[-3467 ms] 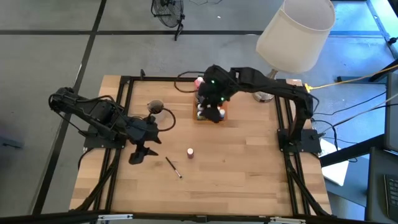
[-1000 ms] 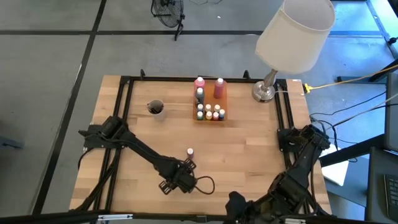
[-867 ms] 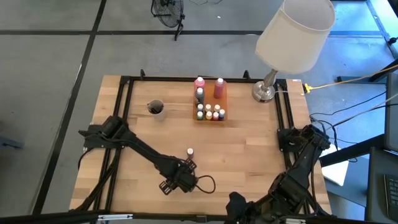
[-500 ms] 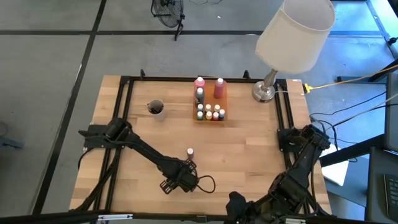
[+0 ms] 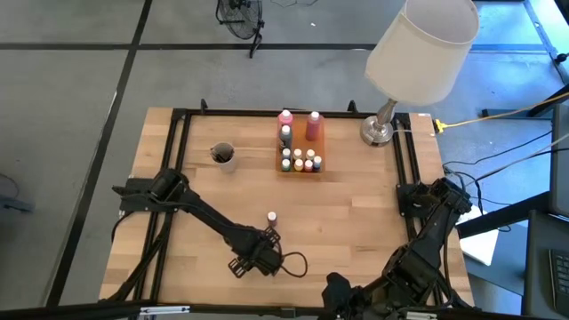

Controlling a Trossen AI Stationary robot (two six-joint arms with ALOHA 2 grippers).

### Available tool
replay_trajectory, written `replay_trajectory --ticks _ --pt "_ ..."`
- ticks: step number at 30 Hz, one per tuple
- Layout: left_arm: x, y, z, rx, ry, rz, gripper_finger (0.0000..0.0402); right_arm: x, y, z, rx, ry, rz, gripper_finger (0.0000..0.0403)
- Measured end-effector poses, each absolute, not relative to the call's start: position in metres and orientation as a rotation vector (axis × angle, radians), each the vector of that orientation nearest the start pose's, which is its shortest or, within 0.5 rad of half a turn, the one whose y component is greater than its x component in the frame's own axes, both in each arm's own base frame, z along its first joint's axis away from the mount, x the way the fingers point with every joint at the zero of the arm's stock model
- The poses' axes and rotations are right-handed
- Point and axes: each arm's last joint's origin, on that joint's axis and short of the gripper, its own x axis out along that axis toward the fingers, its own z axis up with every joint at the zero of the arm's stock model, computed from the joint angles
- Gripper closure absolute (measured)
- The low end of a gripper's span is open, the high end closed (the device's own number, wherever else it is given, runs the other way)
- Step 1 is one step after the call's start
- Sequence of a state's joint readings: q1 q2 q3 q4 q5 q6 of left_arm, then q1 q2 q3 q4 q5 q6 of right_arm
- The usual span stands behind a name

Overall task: Pick & Place Paint Supplies
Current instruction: Put the silver paint brush into the white cup

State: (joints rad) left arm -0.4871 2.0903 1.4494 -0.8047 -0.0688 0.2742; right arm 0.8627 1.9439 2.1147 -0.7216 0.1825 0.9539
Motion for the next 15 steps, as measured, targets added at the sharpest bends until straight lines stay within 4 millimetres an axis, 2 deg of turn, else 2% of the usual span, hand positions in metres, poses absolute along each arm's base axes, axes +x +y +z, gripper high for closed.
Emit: replay_trajectory --ticks 7,15 --pt "0.3507 -0.1847 0.1334 0.611 1.363 -0.556 0.0180 0.2835 0.3228 0.3996 0.618 0.743 0.365 0.0185" --pt "0.3508 -0.1829 0.1331 0.596 1.374 -0.544 0.0223 0.2835 0.3226 0.3997 0.622 0.742 0.362 0.0185"
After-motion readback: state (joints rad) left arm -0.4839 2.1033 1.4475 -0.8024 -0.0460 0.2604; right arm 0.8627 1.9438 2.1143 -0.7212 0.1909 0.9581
